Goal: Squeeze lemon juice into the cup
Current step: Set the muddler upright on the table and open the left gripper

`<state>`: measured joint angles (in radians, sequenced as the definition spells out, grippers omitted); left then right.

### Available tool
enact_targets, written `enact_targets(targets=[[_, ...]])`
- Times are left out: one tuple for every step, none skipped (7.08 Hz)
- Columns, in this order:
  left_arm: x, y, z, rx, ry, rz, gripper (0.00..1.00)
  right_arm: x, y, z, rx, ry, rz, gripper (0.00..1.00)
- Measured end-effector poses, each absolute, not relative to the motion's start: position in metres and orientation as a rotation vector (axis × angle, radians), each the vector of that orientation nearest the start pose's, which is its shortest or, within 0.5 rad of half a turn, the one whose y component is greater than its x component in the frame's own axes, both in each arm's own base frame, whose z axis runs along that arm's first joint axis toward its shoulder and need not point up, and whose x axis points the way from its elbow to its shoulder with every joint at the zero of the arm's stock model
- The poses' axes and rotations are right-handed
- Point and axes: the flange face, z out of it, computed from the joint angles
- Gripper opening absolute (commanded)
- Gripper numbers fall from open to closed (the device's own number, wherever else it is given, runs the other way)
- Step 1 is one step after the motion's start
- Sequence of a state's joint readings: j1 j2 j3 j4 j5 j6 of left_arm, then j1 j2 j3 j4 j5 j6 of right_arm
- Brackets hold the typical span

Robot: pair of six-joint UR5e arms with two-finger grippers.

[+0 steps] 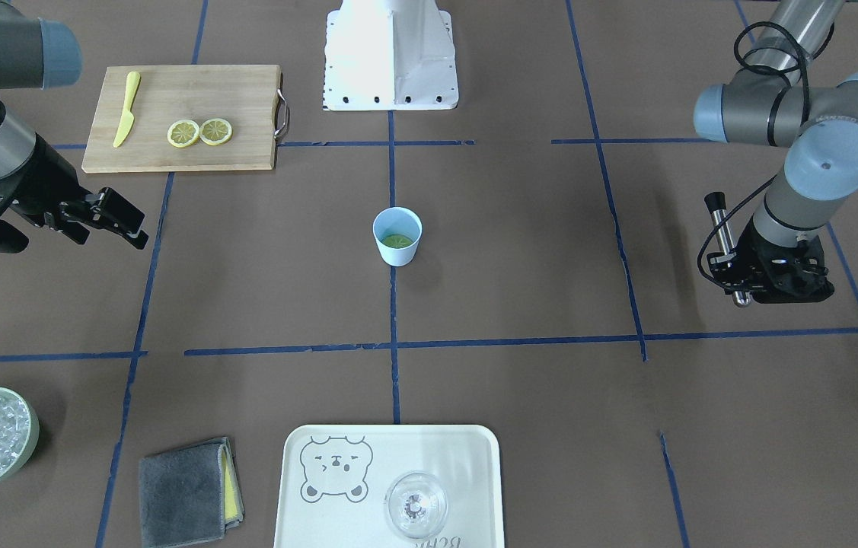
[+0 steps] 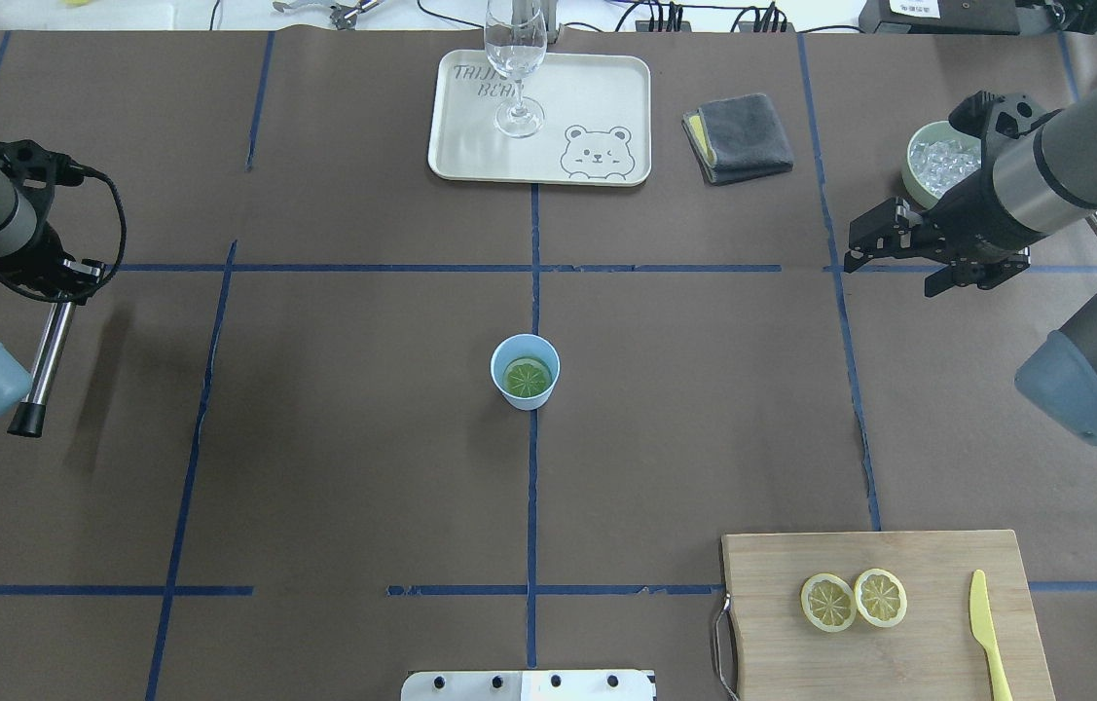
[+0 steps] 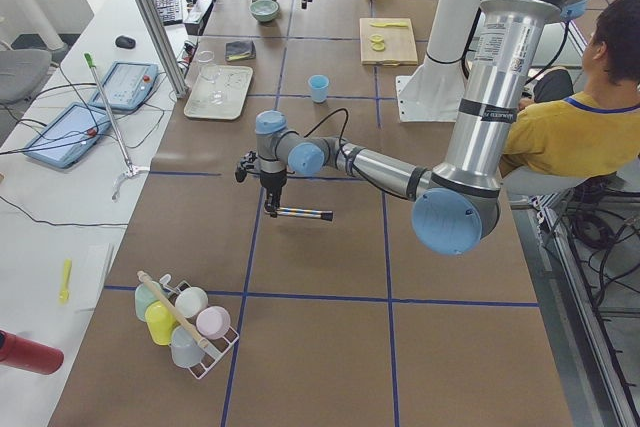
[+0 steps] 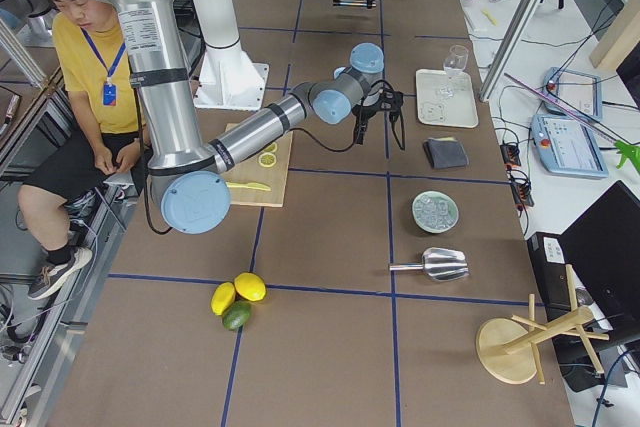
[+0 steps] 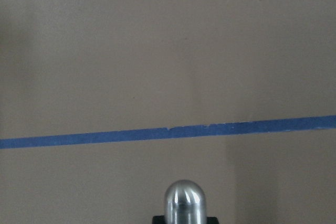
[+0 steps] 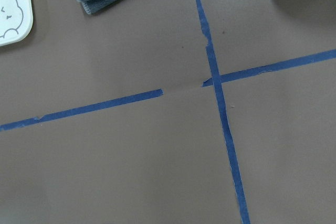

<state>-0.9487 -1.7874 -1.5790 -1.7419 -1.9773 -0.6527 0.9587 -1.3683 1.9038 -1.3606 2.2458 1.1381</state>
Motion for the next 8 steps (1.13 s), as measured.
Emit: enact_targets(targets=[[0.275,-0.544,0.54,0.069,0.551,0.05,0.0,-0.257,-0.49,0.368,-0.034,-0.962,0.233,1.0],[0.276,-0.545,0.543,0.063,0.547,0.05,0.0,-0.257,-0.49,0.367,-0.033,-0.963,0.233,1.0],[0.276,-0.545,0.549,0.055,0.542,0.049,0.0,-0.257,-0.49,0.367,-0.032,-0.964,0.232,1.0],[0.276,-0.545,0.553,0.047,0.537,0.046,0.0,-0.257,-0.489,0.366,-0.032,-0.965,0.232,1.0],[0.276,-0.544,0.556,0.04,0.537,0.044,0.0,-0.256,-0.489,0.365,-0.031,-0.966,0.231,1.0],[0.277,-0.543,0.558,0.027,0.546,0.044,0.0,-0.256,-0.488,0.364,-0.03,-0.968,0.23,1.0],[0.277,-0.541,0.559,0.013,0.558,0.045,0.0,-0.256,-0.488,0.364,-0.03,-0.969,0.231,1.0],[0.277,-0.54,0.56,0.005,0.563,0.045,0.0,-0.256,-0.488,0.363,-0.03,-0.969,0.231,1.0]])
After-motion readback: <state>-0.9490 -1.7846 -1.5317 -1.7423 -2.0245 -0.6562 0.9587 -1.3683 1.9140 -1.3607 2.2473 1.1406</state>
